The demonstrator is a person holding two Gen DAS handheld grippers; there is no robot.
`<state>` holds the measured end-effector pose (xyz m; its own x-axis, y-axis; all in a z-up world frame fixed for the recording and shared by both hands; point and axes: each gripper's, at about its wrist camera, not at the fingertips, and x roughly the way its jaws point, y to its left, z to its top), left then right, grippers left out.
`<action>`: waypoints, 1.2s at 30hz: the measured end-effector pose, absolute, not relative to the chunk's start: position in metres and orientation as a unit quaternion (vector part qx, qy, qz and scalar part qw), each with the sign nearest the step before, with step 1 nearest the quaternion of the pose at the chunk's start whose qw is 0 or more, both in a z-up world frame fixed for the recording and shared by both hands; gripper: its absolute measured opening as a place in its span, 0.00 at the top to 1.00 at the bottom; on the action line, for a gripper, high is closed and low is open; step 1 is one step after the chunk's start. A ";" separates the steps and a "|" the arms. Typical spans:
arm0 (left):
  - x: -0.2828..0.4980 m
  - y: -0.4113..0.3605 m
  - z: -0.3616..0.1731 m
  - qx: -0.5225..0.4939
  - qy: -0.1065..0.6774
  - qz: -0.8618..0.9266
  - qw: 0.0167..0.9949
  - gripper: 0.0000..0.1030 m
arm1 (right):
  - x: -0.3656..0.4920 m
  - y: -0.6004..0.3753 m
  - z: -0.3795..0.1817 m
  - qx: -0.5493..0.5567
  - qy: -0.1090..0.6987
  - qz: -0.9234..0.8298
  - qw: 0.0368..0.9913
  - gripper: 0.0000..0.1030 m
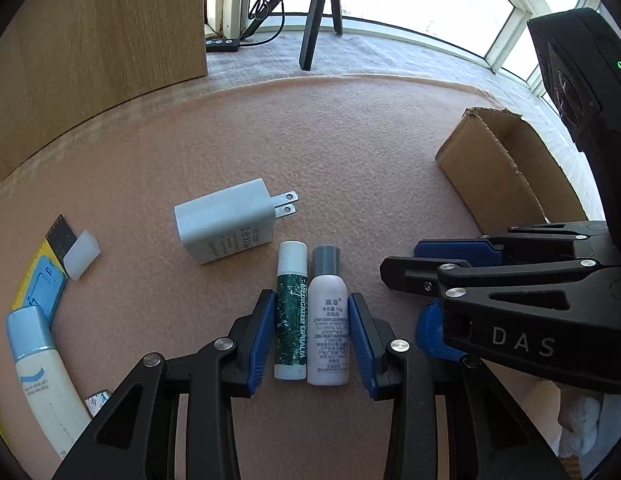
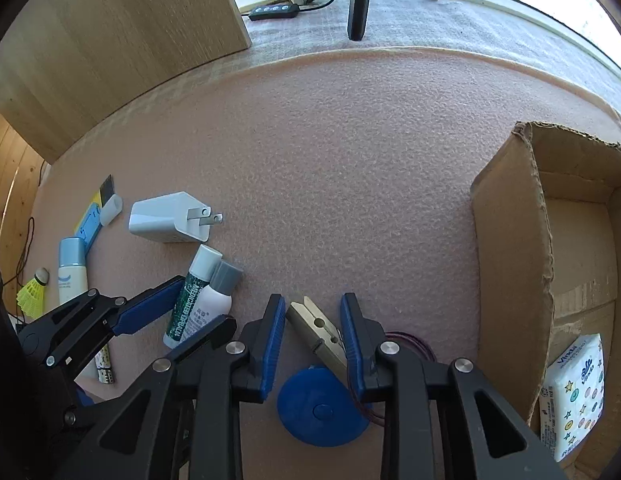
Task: Organize objects
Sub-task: 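Position the right gripper around the tape measure while the left aligns on the grey-capped bottle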
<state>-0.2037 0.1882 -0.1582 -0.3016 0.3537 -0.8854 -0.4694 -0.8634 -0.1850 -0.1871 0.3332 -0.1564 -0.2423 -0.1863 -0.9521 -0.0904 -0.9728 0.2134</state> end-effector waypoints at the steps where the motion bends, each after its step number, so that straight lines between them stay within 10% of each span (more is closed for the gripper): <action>1: -0.201 0.186 -0.158 -0.532 0.055 0.805 0.255 0.62 | -0.182 0.333 -0.156 0.614 -0.118 -0.779 0.036 0.75; 19: -0.093 0.133 -0.157 -0.534 0.074 0.808 0.237 0.62 | -0.081 0.321 -0.153 0.594 -0.146 -0.789 0.057 0.76; 23: -0.079 0.124 -0.155 -0.539 0.067 0.807 0.233 0.34 | -0.076 0.332 -0.151 0.586 -0.173 -0.790 0.040 0.74; 26: -0.074 0.111 -0.148 -0.533 0.047 0.816 0.219 0.33 | -0.070 0.337 -0.140 0.572 -0.182 -0.799 0.042 0.74; 30: -0.068 0.094 -0.135 -0.515 0.022 0.830 0.214 0.33 | -0.063 0.327 -0.129 0.559 -0.185 -0.805 0.070 0.74; 36: -0.065 0.103 -0.132 -0.517 0.019 0.819 0.248 0.62 | -0.058 0.308 -0.129 0.563 -0.184 -0.800 0.097 0.74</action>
<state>-0.0651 0.1032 -0.1323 -0.3423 0.3858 -0.8568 -0.4259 -0.8765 -0.2245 -0.0583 0.3081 -0.1292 -0.3468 -0.3630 -0.8649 -0.0514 -0.9134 0.4039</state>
